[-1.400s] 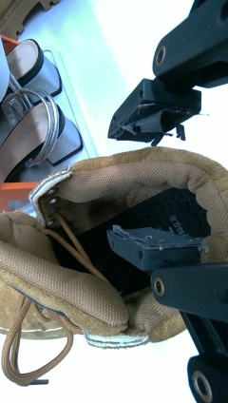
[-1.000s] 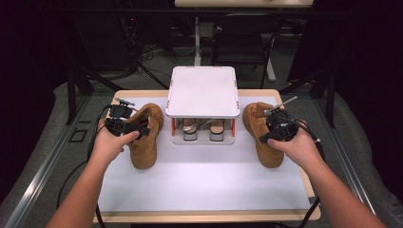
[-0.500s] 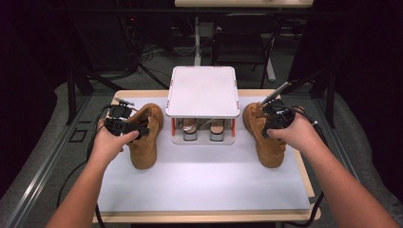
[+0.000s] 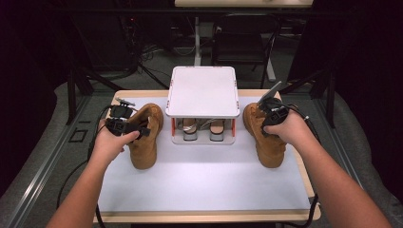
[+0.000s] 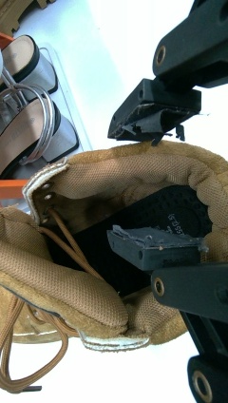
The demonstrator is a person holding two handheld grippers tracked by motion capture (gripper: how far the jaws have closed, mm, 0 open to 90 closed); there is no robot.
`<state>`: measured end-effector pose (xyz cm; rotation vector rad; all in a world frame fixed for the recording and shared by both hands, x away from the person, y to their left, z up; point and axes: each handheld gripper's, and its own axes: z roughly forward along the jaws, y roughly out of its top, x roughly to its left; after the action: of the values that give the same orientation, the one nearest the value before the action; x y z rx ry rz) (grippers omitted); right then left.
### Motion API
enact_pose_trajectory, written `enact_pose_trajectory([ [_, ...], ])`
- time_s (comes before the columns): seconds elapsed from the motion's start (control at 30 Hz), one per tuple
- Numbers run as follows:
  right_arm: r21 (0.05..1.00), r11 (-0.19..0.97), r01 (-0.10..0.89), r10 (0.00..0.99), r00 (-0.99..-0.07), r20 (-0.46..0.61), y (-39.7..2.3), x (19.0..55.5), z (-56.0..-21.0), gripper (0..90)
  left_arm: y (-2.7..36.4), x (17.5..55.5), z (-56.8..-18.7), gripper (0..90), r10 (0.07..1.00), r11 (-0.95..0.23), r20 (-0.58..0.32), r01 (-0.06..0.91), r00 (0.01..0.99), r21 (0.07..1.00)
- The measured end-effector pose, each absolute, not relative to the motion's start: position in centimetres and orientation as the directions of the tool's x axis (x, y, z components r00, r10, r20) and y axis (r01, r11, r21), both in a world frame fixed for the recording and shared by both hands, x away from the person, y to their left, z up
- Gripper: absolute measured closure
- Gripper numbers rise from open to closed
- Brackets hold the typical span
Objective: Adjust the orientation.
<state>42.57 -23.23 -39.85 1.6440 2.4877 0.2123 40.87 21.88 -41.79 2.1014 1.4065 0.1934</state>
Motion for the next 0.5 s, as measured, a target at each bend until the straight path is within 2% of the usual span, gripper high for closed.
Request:
enact_pose_trajectory([
  [0.2, 0.221, 0.385, 0.896, 0.921, -0.388, -0.029, -23.0, 42.4, -39.9, 79.6, 21.9, 40.9, -41.9, 45.3, 0.880, -0.258, -0.207, 0.796, 0.428, 0.548],
  [0.37, 0.218, 0.394, 0.893, 0.915, -0.405, 0.003, -22.5, 41.9, -39.7, 79.8, 22.0, 40.9, -41.9, 45.2, 0.879, -0.257, -0.210, 0.797, 0.427, 0.546],
  [0.5, 0.220, 0.407, 0.887, 0.910, -0.414, -0.015, -22.0, 41.5, -39.8, 79.7, 22.0, 40.9, -41.9, 45.2, 0.879, -0.258, -0.209, 0.797, 0.428, 0.546],
])
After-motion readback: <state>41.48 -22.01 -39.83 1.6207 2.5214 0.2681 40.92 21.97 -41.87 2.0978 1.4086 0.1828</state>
